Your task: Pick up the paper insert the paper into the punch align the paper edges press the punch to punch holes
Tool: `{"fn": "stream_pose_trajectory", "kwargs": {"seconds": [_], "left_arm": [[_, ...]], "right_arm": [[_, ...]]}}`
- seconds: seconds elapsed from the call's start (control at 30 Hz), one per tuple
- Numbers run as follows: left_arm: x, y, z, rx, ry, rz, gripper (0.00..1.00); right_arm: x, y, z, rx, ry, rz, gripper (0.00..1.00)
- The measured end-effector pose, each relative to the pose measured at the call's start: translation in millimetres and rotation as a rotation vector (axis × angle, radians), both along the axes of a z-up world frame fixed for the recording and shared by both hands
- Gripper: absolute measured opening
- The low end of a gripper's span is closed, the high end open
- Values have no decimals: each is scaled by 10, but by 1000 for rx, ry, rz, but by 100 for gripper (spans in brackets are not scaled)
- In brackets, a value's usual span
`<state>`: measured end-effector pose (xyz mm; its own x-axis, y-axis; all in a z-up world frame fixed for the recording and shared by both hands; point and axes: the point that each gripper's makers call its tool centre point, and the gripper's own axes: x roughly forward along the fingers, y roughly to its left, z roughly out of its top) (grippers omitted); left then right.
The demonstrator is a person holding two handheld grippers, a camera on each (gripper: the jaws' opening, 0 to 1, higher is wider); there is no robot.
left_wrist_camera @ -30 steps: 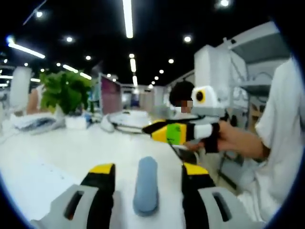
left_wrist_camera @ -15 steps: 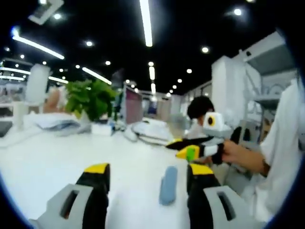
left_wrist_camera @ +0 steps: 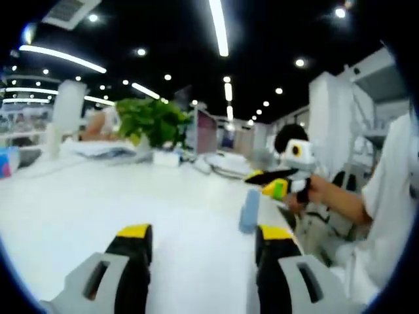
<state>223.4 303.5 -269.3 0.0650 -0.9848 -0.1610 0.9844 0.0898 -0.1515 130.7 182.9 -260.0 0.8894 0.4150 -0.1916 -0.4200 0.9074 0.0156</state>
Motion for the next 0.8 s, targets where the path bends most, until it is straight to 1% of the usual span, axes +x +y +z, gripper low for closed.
{"fn": "stream_pose_trajectory", "kwargs": {"seconds": [0.03,0.07,0.1,0.13,0.17,0.23,0.33,0.43,0.57,0.63,0.7,0.77,0.8], "left_arm": [[9,21,-13,2,4,4,64],[12,27,-18,4,5,5,64],[21,63,-50,14,2,10,64],[36,91,-80,26,-9,14,64],[39,102,-89,28,-11,15,64],[44,135,-119,33,-9,16,64],[33,156,-150,45,-14,16,64],[32,182,-176,57,-21,16,64],[36,206,-191,63,-25,23,64],[35,214,-201,68,-30,21,64],[40,215,-208,72,-29,20,64],[47,208,-217,74,-30,18,65],[50,205,-233,81,-33,17,64]], "right_arm": [[-1,11,-32,-20,5,28,41],[-1,14,-42,-25,7,36,42],[9,4,-90,-35,23,58,43],[-1,25,-121,-34,37,93,42],[-3,28,-131,-30,45,104,42],[-5,55,-133,-44,36,149,43],[-15,123,-170,-49,42,222,46],[20,129,-260,-70,64,257,50],[58,162,-337,-57,76,329,48],[75,174,-348,-54,76,356,48],[63,220,-366,-56,80,402,47],[46,256,-394,-49,101,444,44],[64,257,-389,-37,105,447,44]]}}
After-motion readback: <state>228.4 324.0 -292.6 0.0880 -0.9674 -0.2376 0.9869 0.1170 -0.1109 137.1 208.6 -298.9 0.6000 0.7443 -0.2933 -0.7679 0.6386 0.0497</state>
